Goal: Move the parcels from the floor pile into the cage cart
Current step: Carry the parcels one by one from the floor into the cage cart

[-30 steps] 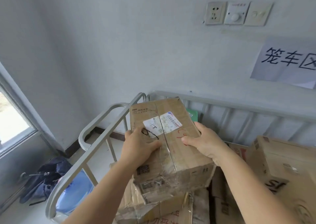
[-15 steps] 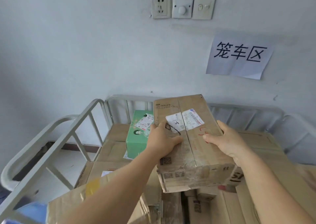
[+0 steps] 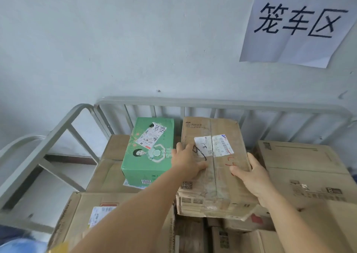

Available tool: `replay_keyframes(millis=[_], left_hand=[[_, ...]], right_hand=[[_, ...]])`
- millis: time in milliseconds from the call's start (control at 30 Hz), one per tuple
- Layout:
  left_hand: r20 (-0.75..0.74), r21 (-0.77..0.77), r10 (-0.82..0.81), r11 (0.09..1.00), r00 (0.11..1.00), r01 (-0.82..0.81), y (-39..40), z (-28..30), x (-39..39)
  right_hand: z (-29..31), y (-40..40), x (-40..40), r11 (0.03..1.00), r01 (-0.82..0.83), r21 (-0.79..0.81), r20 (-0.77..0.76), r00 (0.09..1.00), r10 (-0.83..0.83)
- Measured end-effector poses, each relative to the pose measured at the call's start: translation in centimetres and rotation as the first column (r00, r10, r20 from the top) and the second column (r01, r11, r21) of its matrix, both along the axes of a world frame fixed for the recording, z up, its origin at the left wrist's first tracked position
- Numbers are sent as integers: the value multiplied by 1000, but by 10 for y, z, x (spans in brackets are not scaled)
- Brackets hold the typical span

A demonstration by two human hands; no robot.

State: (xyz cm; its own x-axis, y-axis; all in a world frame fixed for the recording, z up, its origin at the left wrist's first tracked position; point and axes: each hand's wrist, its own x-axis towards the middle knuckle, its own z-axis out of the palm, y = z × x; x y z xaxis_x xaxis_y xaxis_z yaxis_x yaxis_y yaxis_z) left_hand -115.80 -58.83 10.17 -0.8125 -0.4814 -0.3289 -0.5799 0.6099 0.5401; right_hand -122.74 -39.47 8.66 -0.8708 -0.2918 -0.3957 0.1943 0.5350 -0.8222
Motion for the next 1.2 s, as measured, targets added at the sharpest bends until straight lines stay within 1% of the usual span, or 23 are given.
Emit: replay_keyframes(millis=[133,300,467,667,833,1067,1200], left_hand=[[50,-59,-9,998,999,12,-30,-28,-12],[97,-150,8,989,995,7,-67,-52,-14],[209,-290,-81,946,974,141,-106,-65,4],[263,-261,52,965,964,20,-145,-79,42],[308,-279,38,959,951,52,-174,-84,66],[318,-286,71,958,946,24,-190,-85,73],[326,-224,45,974,944,31,-185,-73,85]], right_hand=[[-25,-30,-11,1000,-29,-10,35,999,29],[-49,-72,-24,997,-72,-20,43,996,73],[-75,-117,-19,991,-118,-58,114,986,124],[-93,-167,-2,989,-143,-49,137,979,148],[-97,-196,13,980,-200,5,142,970,197],[-97,-222,14,968,-243,70,123,965,233],[-84,-222,23,965,-244,94,100,967,235]])
